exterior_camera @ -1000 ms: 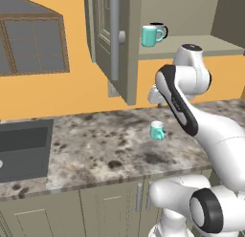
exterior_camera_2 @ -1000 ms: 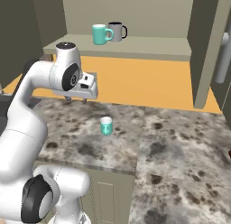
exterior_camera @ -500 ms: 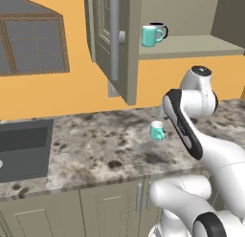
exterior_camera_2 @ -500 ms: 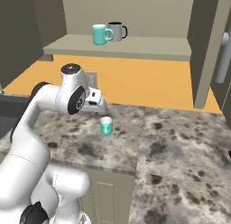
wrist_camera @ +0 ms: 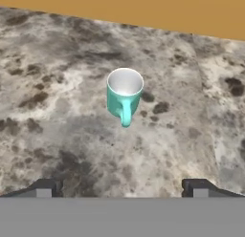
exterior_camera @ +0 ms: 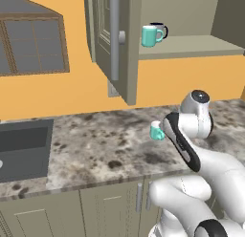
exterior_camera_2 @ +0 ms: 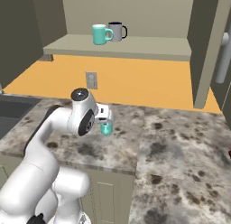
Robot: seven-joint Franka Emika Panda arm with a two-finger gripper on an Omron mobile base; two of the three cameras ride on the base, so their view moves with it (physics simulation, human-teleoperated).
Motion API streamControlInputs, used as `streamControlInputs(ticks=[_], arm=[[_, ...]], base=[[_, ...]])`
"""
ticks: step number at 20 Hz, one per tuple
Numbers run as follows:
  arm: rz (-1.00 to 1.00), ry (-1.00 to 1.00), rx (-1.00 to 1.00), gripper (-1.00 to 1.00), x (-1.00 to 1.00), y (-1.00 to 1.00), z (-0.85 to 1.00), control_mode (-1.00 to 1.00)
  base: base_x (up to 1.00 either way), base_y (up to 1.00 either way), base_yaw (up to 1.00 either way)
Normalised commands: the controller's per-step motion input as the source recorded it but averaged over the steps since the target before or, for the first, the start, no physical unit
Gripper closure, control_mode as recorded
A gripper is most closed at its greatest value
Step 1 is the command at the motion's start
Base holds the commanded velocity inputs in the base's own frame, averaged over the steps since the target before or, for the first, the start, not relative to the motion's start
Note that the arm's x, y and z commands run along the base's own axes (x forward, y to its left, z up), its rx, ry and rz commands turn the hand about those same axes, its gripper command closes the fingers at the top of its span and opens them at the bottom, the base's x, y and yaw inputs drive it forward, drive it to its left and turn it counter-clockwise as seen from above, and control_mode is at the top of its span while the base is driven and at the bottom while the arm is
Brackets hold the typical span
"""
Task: Pick the mug on the counter and place it in the cabinet with the handle facing the right, like the mugs already inside.
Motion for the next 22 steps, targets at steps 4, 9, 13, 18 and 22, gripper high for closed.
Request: streamControlInputs(ticks=[4, 9, 13, 18, 22], arm=[[0.02, 0.02, 0.00, -1.00, 0.61, -0.02, -0.38, -1.00], [0.00, 0.00, -0.01, -1.00, 0.66, 0.00, -0.32, -1.00], [-0.02, 0.01, -0.01, -1.00, 0.59, -0.02, -0.34, -1.00], [-0.02, 0.04, 0.00, -1.00, 0.63, -0.09, -0.33, -1.00], [-0.03, 0.10, 0.00, -1.00, 0.16, -0.13, -0.35, -1.00]], base=[[0.00, 0.00, 0.00], [0.00, 0.00, 0.00], [0.00, 0.00, 0.00], [0.00, 0.00, 0.00], [0.00, 0.00, 0.00]])
